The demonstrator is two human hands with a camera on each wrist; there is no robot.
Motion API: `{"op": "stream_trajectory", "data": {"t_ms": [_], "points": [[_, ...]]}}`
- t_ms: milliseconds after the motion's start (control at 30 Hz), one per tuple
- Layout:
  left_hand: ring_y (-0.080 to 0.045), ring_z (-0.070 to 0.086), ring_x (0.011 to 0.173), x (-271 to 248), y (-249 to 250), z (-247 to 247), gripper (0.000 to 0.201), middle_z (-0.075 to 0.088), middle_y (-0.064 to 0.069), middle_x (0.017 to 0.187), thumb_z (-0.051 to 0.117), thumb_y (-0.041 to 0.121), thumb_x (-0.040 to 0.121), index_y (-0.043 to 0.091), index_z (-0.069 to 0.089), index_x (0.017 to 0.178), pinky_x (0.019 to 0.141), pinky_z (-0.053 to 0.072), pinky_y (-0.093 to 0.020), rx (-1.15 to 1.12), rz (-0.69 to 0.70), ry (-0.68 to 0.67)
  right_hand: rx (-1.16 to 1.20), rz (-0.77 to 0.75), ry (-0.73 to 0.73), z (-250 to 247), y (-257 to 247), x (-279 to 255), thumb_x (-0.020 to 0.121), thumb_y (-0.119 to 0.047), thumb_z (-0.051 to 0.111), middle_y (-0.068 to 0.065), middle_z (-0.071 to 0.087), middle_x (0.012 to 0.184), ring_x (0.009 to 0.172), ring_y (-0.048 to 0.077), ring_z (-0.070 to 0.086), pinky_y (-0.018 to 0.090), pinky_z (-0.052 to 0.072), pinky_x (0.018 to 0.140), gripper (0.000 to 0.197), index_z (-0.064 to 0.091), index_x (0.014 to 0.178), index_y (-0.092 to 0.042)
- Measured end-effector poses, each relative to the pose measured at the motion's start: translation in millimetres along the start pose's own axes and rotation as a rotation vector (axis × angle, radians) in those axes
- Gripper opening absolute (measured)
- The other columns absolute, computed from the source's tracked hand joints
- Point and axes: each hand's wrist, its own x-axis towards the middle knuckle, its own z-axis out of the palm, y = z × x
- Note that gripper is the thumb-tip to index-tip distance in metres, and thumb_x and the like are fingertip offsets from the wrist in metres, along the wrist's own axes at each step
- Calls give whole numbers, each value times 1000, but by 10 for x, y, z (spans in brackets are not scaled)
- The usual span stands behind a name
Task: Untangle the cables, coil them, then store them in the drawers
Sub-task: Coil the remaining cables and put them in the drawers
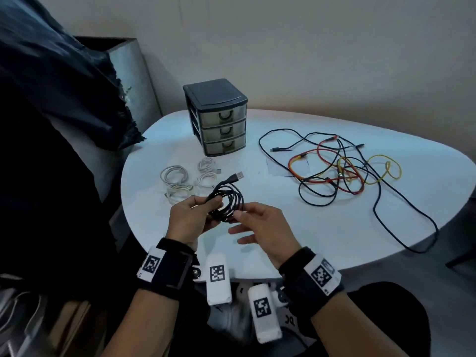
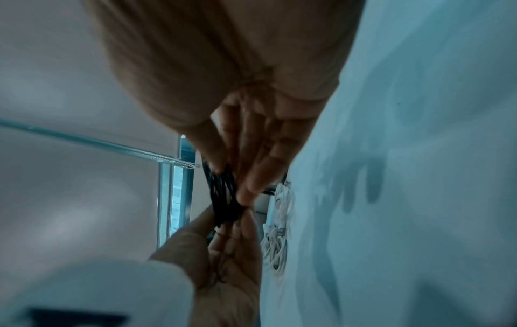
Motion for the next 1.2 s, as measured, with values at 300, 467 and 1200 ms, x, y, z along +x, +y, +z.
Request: {"op": "stream_trajectory", "data": {"t_ms": [300,467,1200], "points": [[-17,71,71,-139,46,99,16,76,-3,88,65,24,94,11,74,91,66,56,-24,-41,-5,-139,-71,-212,162,-127,10,52,98,-2,52,14,72,77,61,16,67,24,51,52,33,63,124,-21],[-17,70,71,-162,38,85,18,75,-4,89,60,21,97,11,75,93,72,58,-28,-26,11,-164,-123,-219,137,-196,-21,115,98,3,43,5,57,69,54,11,48,17,38,48,40,69,109,-24],[-14,69,61,-95,29,55,22,75,-4,82,70,16,90,17,69,112,59,57,-21,-247,-10,-101,58,-156,79,-93,-1,75,95,-6,62,9,77,90,76,24,73,28,56,59,45,54,134,-26]]}}
